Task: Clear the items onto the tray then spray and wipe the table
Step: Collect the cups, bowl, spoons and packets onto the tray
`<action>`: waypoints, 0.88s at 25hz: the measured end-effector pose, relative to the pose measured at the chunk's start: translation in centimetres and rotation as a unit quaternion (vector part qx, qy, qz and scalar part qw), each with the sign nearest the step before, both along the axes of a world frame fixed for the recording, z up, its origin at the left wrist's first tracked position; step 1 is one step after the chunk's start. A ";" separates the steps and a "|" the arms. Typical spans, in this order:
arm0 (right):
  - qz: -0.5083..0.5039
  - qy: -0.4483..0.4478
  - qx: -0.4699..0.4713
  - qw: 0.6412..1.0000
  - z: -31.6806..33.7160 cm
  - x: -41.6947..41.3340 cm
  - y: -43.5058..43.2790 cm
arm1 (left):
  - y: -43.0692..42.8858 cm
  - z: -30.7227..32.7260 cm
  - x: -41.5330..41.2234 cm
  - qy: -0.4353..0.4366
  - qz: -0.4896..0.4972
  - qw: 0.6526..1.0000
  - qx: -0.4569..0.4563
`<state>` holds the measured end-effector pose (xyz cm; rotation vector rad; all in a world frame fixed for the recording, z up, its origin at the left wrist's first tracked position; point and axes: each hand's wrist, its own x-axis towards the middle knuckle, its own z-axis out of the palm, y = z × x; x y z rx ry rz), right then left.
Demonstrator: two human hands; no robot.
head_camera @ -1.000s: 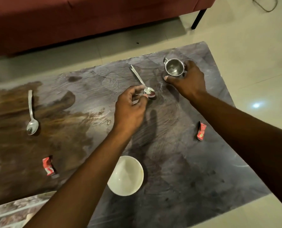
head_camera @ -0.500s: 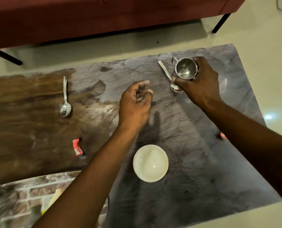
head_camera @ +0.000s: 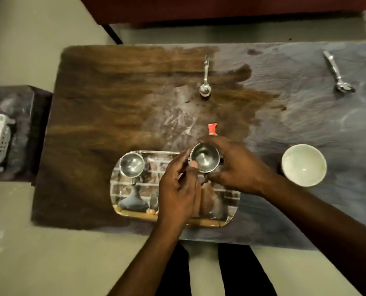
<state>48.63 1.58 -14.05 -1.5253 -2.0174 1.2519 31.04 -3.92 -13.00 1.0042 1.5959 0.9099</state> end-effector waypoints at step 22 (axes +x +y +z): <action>0.094 -0.060 -0.023 0.993 -3.7 -10.0 1.5 | -4.3 -6.0 -4.7 -0.106 0.287 0.948 -0.086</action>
